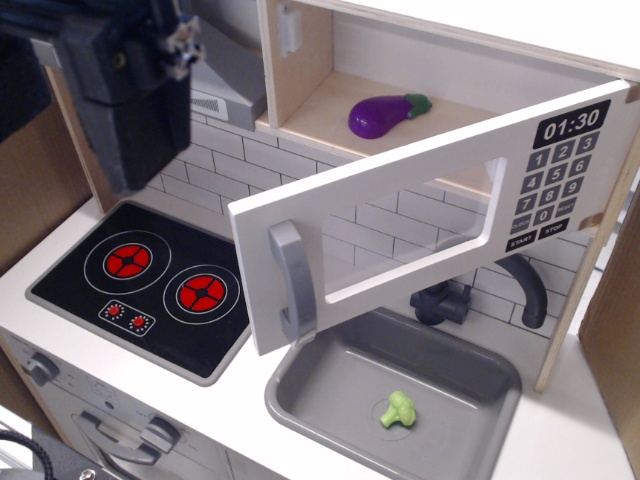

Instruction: Close microwave

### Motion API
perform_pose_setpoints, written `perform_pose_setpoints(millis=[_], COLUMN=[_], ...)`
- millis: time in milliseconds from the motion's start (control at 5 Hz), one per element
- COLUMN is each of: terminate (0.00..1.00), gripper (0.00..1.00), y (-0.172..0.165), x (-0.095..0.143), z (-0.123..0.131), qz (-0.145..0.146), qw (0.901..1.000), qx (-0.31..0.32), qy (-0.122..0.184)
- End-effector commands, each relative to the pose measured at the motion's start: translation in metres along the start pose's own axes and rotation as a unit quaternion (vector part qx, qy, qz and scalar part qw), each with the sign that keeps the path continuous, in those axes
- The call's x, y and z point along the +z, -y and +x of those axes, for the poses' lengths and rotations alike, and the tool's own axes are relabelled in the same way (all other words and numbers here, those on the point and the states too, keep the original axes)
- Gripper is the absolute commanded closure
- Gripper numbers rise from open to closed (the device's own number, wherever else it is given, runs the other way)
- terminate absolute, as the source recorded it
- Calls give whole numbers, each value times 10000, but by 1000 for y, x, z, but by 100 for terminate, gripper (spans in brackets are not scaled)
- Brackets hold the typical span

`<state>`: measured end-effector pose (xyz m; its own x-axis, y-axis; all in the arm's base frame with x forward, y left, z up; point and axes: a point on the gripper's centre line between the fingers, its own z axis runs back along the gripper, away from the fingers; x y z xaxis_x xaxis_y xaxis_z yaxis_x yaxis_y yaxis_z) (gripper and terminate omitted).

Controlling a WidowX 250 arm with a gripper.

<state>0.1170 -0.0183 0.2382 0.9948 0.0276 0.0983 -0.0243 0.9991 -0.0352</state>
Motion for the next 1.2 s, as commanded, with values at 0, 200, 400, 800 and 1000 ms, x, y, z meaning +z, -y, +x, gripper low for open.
perform_pose_setpoints(millis=[0,200,400,800,1000], terminate=[0,0,0,0,0], gripper=[0,0,0,0,0], y=[0,-20,-37,-49,-54], x=[0,-47,-86,-148,-155], z=[0,12,15,26,29], qz=[0,175,203,312,438], qw=[10000,9996,9990,9980,9984], qx=[0,197,356,539,360], qy=[0,127,183,117,-54])
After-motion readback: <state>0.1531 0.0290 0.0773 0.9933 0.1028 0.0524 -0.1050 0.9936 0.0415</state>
